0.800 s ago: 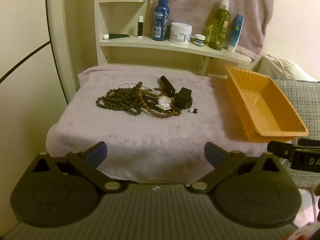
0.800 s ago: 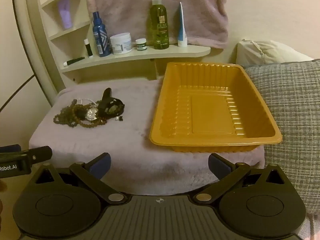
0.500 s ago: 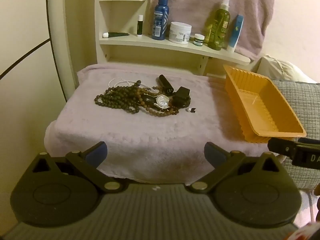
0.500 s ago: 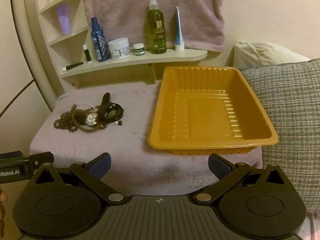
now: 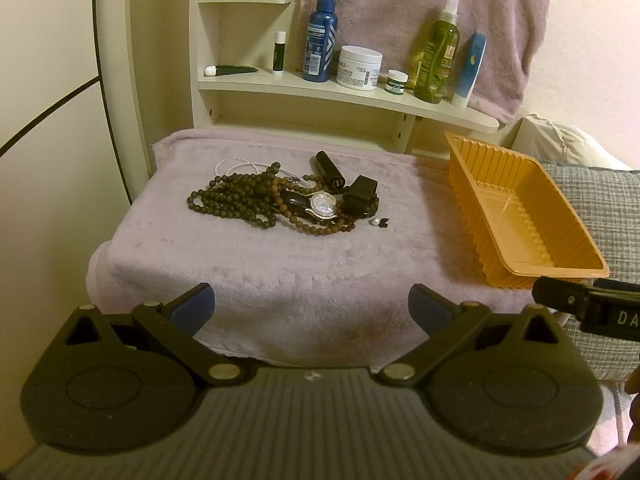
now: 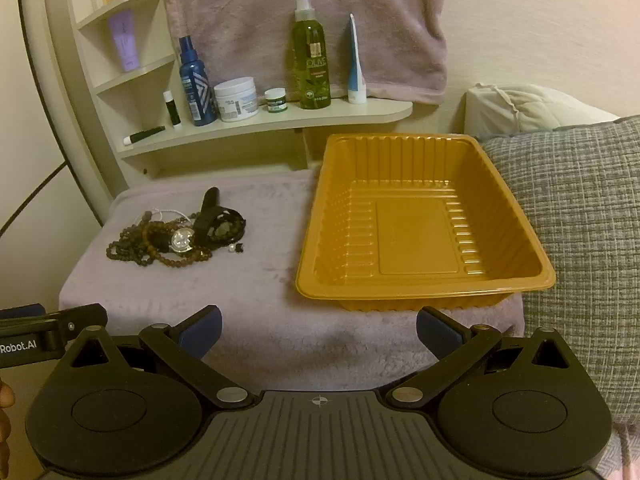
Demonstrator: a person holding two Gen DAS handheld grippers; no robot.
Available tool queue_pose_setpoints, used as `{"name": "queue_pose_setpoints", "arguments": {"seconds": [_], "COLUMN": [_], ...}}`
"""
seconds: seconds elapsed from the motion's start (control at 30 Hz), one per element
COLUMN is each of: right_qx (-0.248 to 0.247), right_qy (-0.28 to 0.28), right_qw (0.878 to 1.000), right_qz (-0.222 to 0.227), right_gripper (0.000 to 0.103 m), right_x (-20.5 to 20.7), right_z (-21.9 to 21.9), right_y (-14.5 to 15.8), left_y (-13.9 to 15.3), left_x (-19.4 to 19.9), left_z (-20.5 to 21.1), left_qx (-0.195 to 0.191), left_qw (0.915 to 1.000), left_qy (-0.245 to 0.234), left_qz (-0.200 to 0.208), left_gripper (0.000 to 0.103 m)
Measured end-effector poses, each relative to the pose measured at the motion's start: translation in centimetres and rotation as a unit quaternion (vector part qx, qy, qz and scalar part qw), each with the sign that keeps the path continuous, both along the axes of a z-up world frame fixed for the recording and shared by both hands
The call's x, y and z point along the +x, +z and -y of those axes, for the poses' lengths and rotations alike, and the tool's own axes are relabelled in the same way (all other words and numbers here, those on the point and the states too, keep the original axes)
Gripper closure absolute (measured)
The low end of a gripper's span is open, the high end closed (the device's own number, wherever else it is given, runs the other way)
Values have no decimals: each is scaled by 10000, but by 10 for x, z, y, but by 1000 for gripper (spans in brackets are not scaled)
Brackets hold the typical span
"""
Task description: Organize jewelry
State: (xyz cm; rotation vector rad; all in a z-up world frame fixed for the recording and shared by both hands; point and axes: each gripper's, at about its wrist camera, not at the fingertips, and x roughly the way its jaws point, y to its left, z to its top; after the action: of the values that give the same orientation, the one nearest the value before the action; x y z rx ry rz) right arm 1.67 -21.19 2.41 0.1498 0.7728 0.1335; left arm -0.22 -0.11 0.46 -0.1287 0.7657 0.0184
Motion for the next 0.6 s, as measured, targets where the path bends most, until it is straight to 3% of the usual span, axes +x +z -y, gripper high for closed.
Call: {"name": "queue_pose_setpoints", "arguments": {"seconds": [0.6], "right_qx": [14], "right_qy": [-15], "right_qw": [10000], "right_qz": [8], "right_gripper": [0], "right_x": [-1], "right_z": [1], "right_y": [1], "left_y": [-1], "left_x": [0], "left_z": [0], "left_qx": [-27], "left_qw": [10000], "left_qy": [-12], "left_qz": [-9], "left_gripper": [1]}}
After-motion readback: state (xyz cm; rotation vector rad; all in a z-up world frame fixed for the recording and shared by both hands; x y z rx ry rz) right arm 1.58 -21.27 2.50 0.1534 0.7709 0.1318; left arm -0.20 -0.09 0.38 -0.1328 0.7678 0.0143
